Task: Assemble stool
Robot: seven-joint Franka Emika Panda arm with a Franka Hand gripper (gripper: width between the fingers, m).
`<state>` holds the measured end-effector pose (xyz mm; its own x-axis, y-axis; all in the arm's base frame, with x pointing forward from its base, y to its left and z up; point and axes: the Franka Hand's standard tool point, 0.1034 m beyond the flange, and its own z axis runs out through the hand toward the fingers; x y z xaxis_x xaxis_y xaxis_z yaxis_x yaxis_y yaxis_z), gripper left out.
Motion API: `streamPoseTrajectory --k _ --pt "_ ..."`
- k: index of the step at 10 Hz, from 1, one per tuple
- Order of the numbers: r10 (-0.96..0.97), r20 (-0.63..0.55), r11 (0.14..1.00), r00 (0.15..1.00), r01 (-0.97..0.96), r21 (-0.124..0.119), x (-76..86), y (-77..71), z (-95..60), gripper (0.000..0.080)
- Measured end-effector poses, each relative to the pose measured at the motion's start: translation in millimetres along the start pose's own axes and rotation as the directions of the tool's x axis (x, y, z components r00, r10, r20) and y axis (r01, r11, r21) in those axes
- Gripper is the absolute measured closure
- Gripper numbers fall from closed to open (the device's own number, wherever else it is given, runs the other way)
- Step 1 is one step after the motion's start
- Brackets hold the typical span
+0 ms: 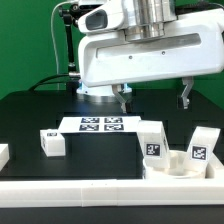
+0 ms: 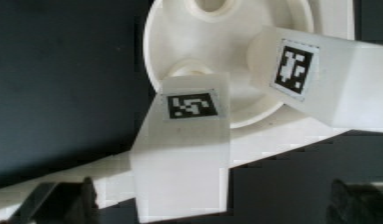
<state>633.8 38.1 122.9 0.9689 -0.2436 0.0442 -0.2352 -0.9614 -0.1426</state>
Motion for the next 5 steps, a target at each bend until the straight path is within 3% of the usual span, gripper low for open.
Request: streamPoseTrajectory --k 2,5 --pt "-0.222 0.0 0.975 0.975 0.222 -0.001 2.2 2.4 -0.6 0.015" --pt "-0.376 0.002 0.927 0.927 0.376 -0.001 1.6 3.3 0.2 0.015"
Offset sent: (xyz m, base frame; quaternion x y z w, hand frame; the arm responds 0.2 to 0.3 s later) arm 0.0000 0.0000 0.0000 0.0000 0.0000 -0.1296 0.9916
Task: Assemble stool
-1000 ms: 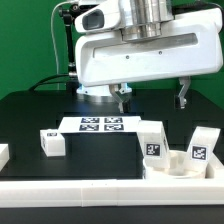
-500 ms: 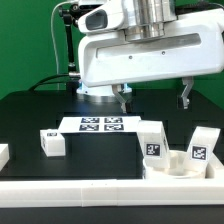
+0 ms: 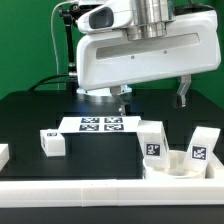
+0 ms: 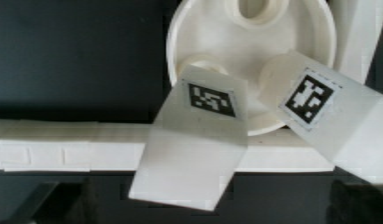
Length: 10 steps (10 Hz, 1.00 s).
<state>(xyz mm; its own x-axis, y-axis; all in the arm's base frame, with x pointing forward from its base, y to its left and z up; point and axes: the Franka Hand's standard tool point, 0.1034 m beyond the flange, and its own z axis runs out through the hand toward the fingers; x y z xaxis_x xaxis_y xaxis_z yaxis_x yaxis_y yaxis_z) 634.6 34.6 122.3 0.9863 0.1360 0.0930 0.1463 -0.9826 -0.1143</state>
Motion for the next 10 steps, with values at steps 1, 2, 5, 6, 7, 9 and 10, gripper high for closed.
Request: streamPoseTrajectory --k 1,2,5,6,7,9,10 --pt "-0.093 0.002 0.996 0.996 0.093 -0.007 0.0 0.2 0.3 0.015" --pt "-0.209 0.006 0.978 0.978 0.209 -0.017 0.2 0.1 1.4 0.015" --pt "-0.466 0.028 0.884 0.884 0.466 -0.027 4.7 -2.3 5.6 0.015" --pt "-0.531 0.031 0.846 0.847 0.532 -0.026 4.1 -0.1 5.7 0.015" --pt "-0.573 0.033 0.818 0.819 0.574 -0.025 3.9 1.0 5.8 0.015" --pt "-0.669 0.039 0.742 0.742 0.67 -0.023 3.6 3.1 5.7 0.015" --pt "-0.718 0.047 0.694 0.694 0.72 -0.024 3.5 4.2 6.3 0.015"
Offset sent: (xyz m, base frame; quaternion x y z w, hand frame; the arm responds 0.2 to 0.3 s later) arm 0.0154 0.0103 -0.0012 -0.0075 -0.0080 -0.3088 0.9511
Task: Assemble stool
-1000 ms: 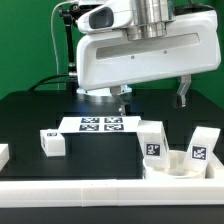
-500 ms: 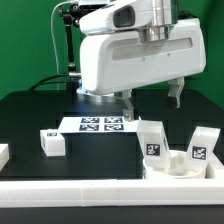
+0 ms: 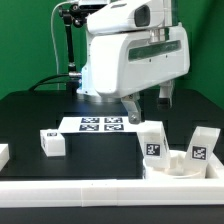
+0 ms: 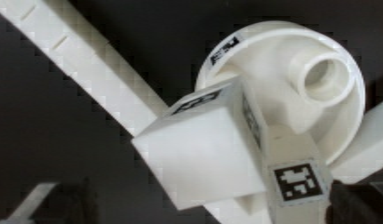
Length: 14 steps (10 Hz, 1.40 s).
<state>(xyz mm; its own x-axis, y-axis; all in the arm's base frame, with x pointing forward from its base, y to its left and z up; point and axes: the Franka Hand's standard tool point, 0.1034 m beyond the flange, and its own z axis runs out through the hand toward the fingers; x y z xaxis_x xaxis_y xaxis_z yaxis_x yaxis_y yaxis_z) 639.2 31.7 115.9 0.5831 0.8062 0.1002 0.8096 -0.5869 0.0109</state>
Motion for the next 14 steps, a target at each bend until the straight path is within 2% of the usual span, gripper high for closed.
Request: streamPoseTrajectory --k 5,8,13,14 --pt "-0.057 0.018 0.998 0.998 0.057 0.016 5.0 -4.3 13.0 0.015" --pt "-0.076 0.034 0.997 0.997 0.075 0.03 12.6 0.5 23.1 0.015" --pt "-0.066 0.037 0.997 0.997 0.065 0.035 9.2 -0.7 28.1 0.015" --pt "-0.065 0.038 0.997 0.997 0.064 0.036 8.5 -0.5 28.5 0.0244"
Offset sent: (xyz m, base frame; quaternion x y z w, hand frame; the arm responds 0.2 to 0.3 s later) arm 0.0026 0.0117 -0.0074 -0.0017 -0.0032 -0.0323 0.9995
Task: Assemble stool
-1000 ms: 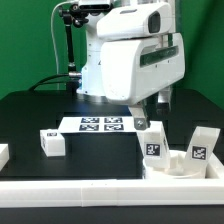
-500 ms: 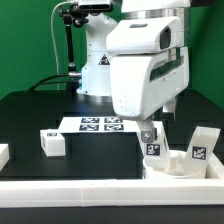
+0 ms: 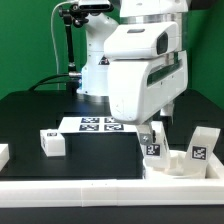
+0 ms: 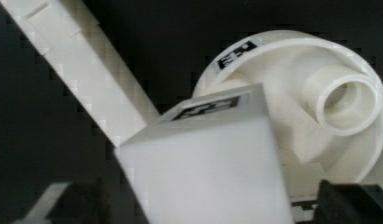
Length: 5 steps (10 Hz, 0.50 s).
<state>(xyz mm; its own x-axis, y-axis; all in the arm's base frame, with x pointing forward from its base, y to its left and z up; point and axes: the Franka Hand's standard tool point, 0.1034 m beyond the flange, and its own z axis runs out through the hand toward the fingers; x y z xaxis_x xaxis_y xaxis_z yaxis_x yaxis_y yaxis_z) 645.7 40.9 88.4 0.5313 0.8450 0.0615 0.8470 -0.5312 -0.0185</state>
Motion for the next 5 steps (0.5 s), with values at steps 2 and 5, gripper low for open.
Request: streamPoseTrajectory --k 2,5 --pt "0.0 -0.001 1.0 1.0 0.0 0.0 0.6 -0.1 -0.6 0.038" --pt "0.033 -0.001 0.999 0.999 -0.033 0.0 0.9 -0.2 -0.8 0.0453"
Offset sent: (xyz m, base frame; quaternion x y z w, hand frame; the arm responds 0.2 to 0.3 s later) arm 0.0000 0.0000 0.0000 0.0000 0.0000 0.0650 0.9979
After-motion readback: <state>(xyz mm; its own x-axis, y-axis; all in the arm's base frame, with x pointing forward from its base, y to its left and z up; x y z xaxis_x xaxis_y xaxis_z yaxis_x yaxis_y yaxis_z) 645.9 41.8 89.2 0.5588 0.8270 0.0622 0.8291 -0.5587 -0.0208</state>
